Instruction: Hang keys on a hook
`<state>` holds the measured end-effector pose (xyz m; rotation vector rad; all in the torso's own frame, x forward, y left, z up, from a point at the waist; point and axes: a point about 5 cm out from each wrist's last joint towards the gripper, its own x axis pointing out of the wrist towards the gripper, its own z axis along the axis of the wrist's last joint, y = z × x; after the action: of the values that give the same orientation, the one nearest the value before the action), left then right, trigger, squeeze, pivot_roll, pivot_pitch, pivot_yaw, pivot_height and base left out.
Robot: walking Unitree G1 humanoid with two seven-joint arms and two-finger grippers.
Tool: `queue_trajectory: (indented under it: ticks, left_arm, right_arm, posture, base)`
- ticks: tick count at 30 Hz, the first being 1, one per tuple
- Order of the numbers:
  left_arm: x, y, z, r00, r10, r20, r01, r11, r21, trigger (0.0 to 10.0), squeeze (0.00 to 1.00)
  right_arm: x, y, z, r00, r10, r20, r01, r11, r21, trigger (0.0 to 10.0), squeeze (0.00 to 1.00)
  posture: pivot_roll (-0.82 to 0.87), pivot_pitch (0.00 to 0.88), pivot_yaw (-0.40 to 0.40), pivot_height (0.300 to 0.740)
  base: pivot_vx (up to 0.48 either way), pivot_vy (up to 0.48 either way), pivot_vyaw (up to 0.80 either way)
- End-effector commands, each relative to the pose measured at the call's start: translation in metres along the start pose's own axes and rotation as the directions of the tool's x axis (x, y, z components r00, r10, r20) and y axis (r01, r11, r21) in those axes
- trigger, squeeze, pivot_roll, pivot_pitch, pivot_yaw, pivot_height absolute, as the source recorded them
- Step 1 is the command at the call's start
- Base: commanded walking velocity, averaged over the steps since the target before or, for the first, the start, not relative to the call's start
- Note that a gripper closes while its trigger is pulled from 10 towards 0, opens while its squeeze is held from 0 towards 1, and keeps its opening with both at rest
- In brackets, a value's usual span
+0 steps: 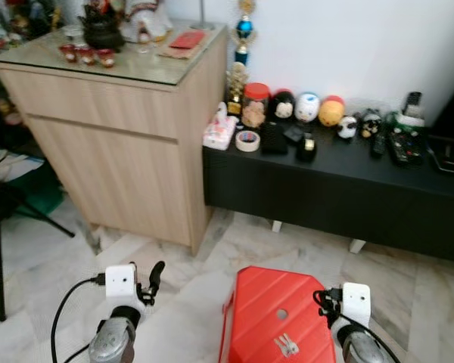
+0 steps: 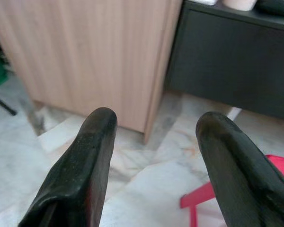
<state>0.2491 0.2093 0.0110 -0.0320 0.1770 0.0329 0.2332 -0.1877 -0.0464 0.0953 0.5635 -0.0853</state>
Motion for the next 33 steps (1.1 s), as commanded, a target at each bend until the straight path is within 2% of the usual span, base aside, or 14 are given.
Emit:
queue_trajectory:
  ticks: [1,4,15,18,20,22,30,33]
  left_arm:
    - [0.001,-0.003,0.001,1.0,-0.015,-0.005,0.015,1.0,0.008,10.0,0.0]
    - [0.001,-0.004,0.001,1.0,-0.016,-0.004,0.016,1.0,0.009,10.0,0.0]
    - [0.002,-0.005,0.002,1.0,-0.019,-0.004,0.019,1.0,0.01,10.0,0.0]
    - [0.003,-0.006,0.002,1.0,-0.021,-0.003,0.021,1.0,0.009,10.0,0.0]
    - [0.003,-0.007,0.003,1.0,-0.023,-0.003,0.023,1.0,0.007,10.0,0.0]
    - [0.004,-0.008,0.003,1.0,-0.024,-0.001,0.024,1.0,0.005,10.0,0.0]
    - [0.005,-0.007,0.005,1.0,-0.021,0.003,0.021,1.0,0.006,10.0,0.0]
    - [0.005,-0.007,0.005,1.0,-0.021,0.002,0.021,1.0,0.008,10.0,0.0]
  right_arm:
    - [-0.003,-0.007,-0.007,0.999,-0.026,-0.031,0.027,1.0,0.01,10.0,0.0]
    - [-0.007,-0.01,-0.013,0.999,-0.032,-0.029,0.032,0.999,0.019,10.0,0.0]
    - [-0.007,-0.01,-0.011,0.999,-0.042,-0.017,0.043,0.999,0.026,10.0,0.0]
    - [-0.006,-0.01,-0.01,0.999,-0.037,-0.019,0.037,0.999,-0.034,10.0,0.0]
    - [0.0,0.023,0.026,0.975,0.055,0.216,-0.047,0.998,-0.043,10.0,0.0]
    - [-0.002,0.039,0.046,0.938,0.091,0.334,-0.081,0.996,-0.045,10.0,0.0]
    - [-0.005,0.043,0.053,0.919,0.141,0.369,-0.098,0.986,-0.134,10.0,0.0]
    - [-0.007,0.046,0.053,0.914,0.149,0.377,-0.106,0.985,-0.133,10.0,0.0]
  posture:
    - [0.0,0.0,-0.052,0.74]
    - [0.0,0.0,-0.052,0.74]
    - [0.01,0.0,-0.052,0.74]
    - [0.01,0.0,-0.051,0.74]
    - [0.01,0.0,-0.051,0.74]
    - [0.01,0.0,-0.051,0.74]
    - [0.01,0.0,-0.048,0.684]
    - [0.01,0.001,-0.047,0.684]
  base:
    - [0.0,0.0,0.0]
    - [0.0,0.0,0.0]
    - [0.0,0.0,0.0]
    - [0.0,0.0,0.0]
    - [0.0,0.0,0.0]
    - [0.0,0.0,0.0]
    - [0.0,0.0,0.0]
    - [0.0,0.0,0.0]
